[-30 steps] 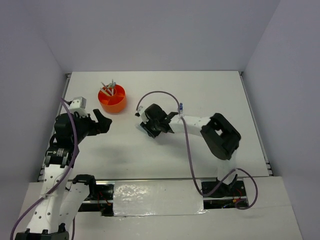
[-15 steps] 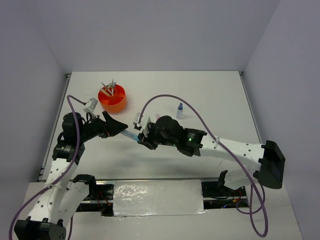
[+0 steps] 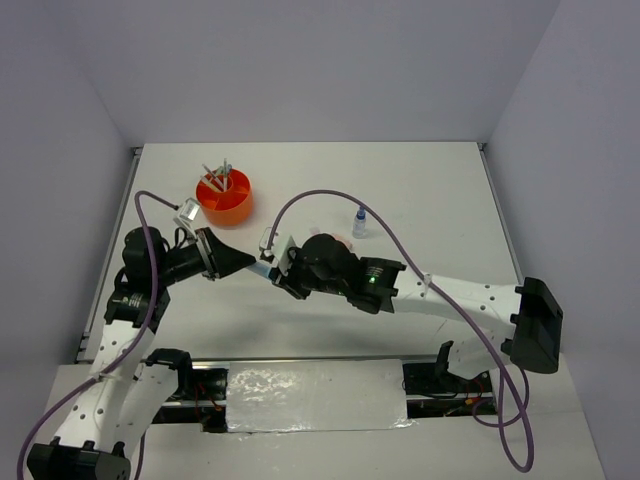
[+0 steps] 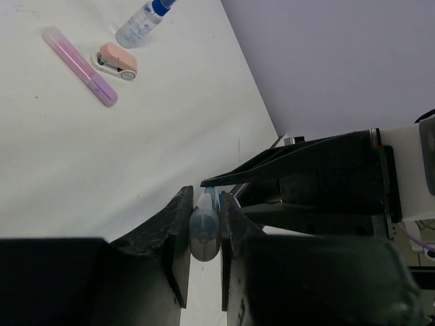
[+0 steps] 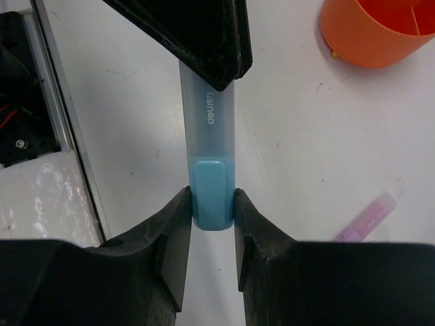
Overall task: Sort the stationery into containers
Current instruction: Pick up the stationery from the center of the board, then place the stationery in the storage box.
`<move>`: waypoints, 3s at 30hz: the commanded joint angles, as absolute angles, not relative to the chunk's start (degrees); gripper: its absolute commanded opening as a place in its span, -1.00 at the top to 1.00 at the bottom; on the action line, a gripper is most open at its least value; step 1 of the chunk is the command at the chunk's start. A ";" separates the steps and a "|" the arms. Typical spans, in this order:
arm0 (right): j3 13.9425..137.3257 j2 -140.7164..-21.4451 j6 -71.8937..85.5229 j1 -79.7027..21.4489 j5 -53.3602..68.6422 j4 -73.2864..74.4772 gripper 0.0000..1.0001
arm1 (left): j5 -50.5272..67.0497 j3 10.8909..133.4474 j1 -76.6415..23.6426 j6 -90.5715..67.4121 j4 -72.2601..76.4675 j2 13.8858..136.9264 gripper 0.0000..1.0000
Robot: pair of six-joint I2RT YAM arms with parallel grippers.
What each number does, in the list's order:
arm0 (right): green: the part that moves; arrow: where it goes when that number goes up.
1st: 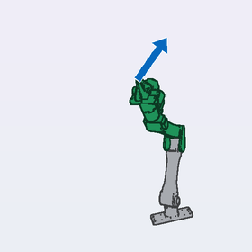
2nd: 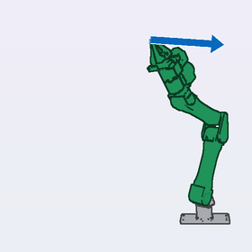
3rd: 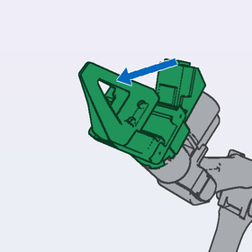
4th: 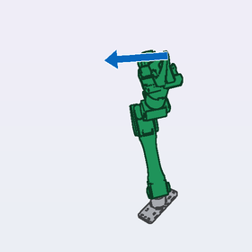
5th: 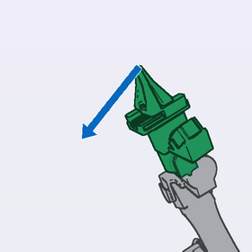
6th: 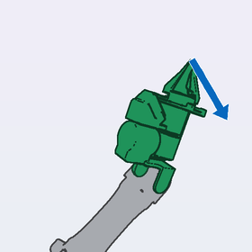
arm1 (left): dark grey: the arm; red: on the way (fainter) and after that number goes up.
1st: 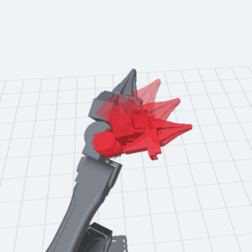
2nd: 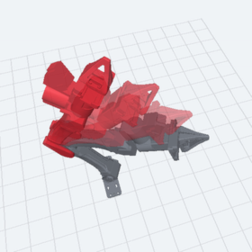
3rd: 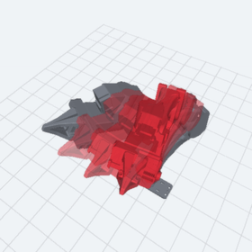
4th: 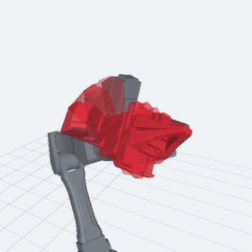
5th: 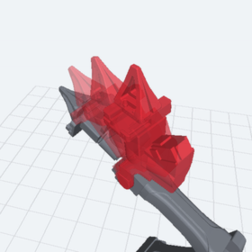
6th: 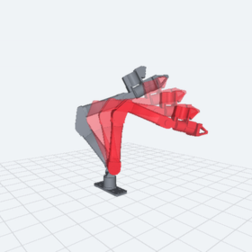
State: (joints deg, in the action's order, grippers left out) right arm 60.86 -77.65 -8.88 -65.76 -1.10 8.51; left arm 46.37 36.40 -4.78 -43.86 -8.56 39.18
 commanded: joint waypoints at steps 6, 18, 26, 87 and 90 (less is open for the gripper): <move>61.80 -72.54 -4.49 -65.74 -4.75 1.18 -0.25 | 47.55 39.11 -5.19 -41.40 -4.76 37.27 1.00; 32.62 -53.35 33.04 -56.43 18.68 -42.65 -0.84 | 42.81 22.95 -5.62 -71.09 50.68 26.89 1.00; 34.89 -58.62 39.28 -56.95 27.07 -56.49 -0.53 | 39.46 15.38 -5.89 -84.12 75.94 29.79 1.00; 132.04 -129.20 14.68 -37.97 6.77 28.32 0.99 | -13.89 50.98 -5.19 -21.71 -31.99 43.42 -0.99; 134.80 -132.34 14.33 -38.40 8.52 29.16 0.99 | -12.66 50.71 -5.10 -21.53 -31.82 43.07 -0.99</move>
